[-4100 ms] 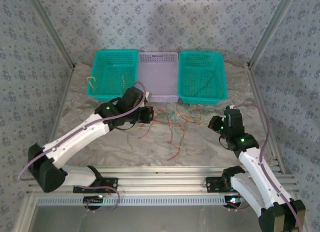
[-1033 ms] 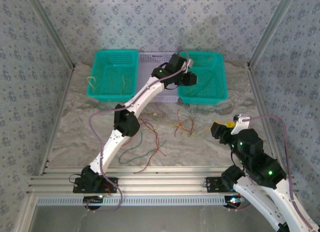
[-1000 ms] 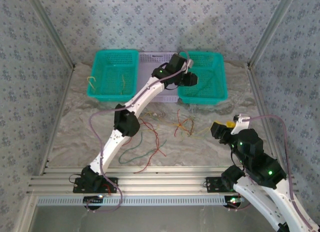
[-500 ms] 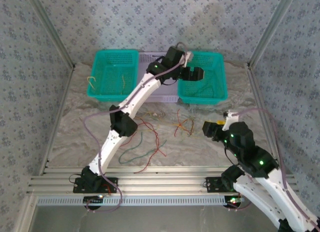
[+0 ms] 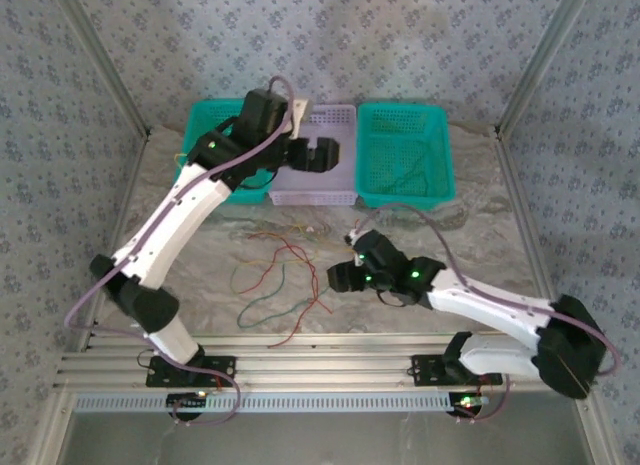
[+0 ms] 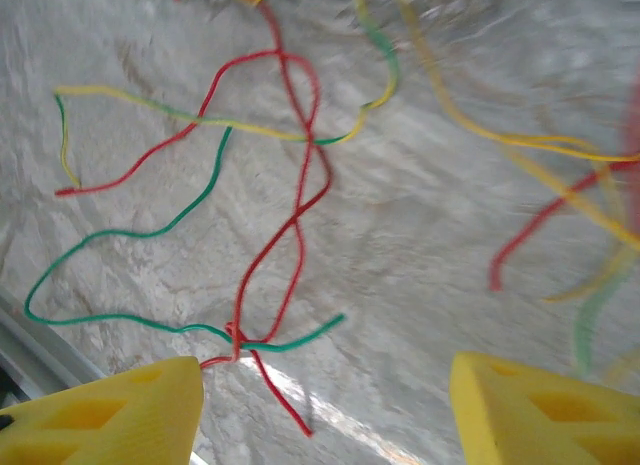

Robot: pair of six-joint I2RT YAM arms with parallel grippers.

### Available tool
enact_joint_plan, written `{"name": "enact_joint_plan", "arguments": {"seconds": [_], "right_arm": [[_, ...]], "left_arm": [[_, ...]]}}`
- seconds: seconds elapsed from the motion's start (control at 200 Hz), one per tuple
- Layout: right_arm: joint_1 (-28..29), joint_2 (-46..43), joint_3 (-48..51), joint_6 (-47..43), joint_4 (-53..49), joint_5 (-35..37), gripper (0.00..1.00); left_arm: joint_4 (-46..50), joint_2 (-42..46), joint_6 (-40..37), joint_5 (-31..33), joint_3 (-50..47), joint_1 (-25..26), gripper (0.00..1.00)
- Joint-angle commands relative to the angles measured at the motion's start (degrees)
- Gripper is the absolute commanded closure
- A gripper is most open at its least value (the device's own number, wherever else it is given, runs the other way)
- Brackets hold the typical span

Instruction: Untangle the cables

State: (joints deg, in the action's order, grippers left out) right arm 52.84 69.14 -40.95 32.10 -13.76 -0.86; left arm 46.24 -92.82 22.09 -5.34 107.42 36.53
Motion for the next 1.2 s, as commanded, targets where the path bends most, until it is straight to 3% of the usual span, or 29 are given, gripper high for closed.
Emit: {"name": "enact_joint_plan", "arguments": {"seconds": [0.0, 0.165, 0.365, 0.565, 0.899, 1.194], "right_arm": [[2.82, 6.32, -4.46, -1.87, 3.55, 1.74, 0.32], [7.10, 17.77, -11.06, -4.21, 3.16, 6.01, 0.33], [7.03, 25.32, -16.57, -5.30, -0.46, 9.50, 0.35], [6.78, 30.70, -21.21, -4.72, -7.40, 13.60, 0.40], [5.56, 34.80, -22.81, -2.40, -9.48, 10.36, 0.54], [3.55, 34.17, -22.31, -1.17, -9.49, 10.50, 0.82]], "left_arm": [[-5.47, 5.46, 1.64, 1.36, -7.90, -2.36, 0.00], [-5.62, 14.82, 1.93, 4.51, -19.64, -3.45, 0.00], [-6.54, 27.17, 4.00, 5.66, -32.56, -7.03, 0.00], [-4.75, 33.71, 4.32, 7.05, -39.16, -8.14, 0.00], [-4.53, 35.86, 3.93, 7.06, -41.60, -8.95, 0.00], [-5.89, 35.29, 4.02, 6.82, -42.49, -9.11, 0.00]]}}
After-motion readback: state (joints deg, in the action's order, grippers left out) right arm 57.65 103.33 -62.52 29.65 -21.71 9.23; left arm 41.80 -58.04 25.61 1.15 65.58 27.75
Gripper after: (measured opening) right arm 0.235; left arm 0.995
